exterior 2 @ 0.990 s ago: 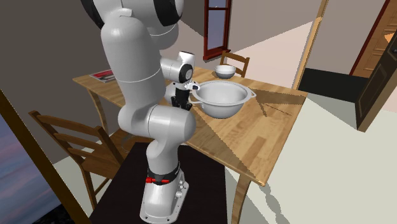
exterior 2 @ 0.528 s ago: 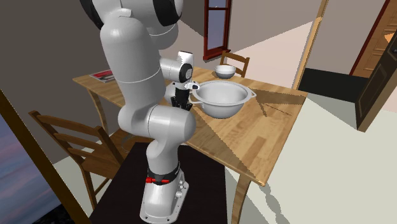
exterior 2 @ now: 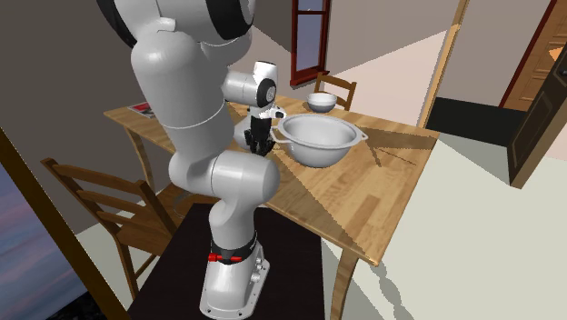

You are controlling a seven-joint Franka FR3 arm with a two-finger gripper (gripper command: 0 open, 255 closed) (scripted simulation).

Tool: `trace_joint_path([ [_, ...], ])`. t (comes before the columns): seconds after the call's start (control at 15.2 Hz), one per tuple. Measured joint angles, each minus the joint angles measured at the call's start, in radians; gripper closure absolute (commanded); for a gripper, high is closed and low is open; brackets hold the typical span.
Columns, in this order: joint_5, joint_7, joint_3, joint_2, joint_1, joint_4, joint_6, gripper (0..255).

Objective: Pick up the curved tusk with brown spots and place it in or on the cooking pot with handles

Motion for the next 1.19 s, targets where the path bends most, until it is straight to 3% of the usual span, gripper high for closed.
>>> trace_joint_path([
  [1.19, -0.028, 0.037, -0.01, -0.153, -0.007, 0.142, -0.278, 255],
])
